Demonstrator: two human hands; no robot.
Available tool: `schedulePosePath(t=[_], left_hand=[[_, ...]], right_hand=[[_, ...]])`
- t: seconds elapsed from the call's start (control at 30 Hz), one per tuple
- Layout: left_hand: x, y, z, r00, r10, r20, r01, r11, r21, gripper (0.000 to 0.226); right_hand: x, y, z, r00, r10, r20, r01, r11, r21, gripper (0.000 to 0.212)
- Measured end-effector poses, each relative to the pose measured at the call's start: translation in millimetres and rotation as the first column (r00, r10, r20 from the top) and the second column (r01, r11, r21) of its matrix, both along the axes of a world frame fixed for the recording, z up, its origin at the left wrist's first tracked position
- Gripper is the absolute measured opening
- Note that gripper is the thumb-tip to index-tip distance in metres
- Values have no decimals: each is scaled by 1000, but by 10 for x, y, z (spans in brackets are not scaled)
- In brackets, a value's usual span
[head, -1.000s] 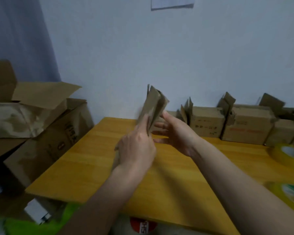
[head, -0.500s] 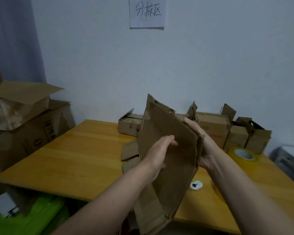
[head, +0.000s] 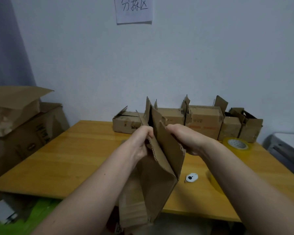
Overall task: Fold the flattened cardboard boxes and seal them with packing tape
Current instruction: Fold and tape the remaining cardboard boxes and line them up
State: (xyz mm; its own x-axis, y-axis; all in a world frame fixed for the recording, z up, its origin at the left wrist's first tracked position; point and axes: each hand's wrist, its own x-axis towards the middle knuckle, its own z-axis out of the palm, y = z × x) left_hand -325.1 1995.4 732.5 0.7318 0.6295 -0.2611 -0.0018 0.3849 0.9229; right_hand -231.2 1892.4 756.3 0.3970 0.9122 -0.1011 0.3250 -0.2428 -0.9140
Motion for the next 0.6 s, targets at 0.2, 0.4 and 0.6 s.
schedulePosePath(t=[0.2,0.4,0.6], left_hand=[[-84,63,-38,993,56,-106,-55,998,13,14],[-269,61,49,990,139,-26,-139,990,-14,12],[-569,211,237,975,215,57,-216,976,-1,13]], right_hand=[[-56,16,-11,991,17,136,1,991,-133,48],[-182,-48,125,948,-111,297,161,976,-150,38],[-131,-125,260,897,-417,148,412,909,69,27]])
